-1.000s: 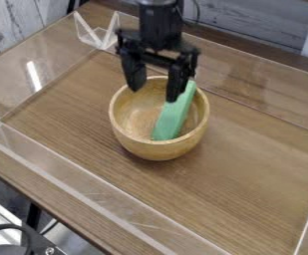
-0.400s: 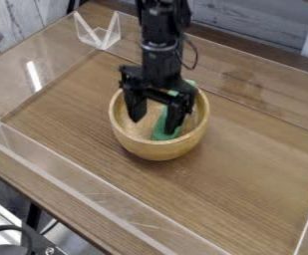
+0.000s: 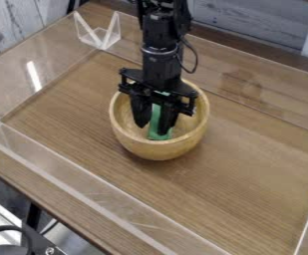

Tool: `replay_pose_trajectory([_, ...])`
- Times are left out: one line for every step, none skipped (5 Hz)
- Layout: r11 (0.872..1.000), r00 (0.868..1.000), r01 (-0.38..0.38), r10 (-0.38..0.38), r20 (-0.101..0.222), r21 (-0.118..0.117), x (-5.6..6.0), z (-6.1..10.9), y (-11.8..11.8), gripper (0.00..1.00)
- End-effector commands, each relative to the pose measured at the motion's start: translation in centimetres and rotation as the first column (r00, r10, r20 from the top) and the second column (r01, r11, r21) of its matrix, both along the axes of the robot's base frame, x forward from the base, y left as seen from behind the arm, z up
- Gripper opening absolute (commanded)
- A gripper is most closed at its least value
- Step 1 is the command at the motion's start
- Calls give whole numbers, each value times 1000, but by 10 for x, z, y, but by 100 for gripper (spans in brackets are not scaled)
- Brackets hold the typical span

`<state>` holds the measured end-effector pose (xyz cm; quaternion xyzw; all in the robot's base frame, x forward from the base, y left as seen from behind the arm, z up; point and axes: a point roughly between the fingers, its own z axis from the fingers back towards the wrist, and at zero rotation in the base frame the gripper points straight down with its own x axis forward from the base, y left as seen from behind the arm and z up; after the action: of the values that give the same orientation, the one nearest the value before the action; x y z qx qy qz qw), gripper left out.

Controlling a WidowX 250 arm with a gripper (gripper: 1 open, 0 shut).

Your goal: Remove the green block from inside the brown bowl and put it on the table

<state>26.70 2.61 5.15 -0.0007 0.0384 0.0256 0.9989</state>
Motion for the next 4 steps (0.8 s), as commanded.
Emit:
replay_pose_trajectory([1000,998,-4,5,57,-5,6,19,1,0])
replay_pose_trajectory([1000,996,-12,14,89,-19,9,38,2,0])
replay_pose_trajectory([999,989,-27,33,141,-43,19,68,2,0])
replay_pose_trajectory([996,978,-52,65,196,-71,31,101,7,0])
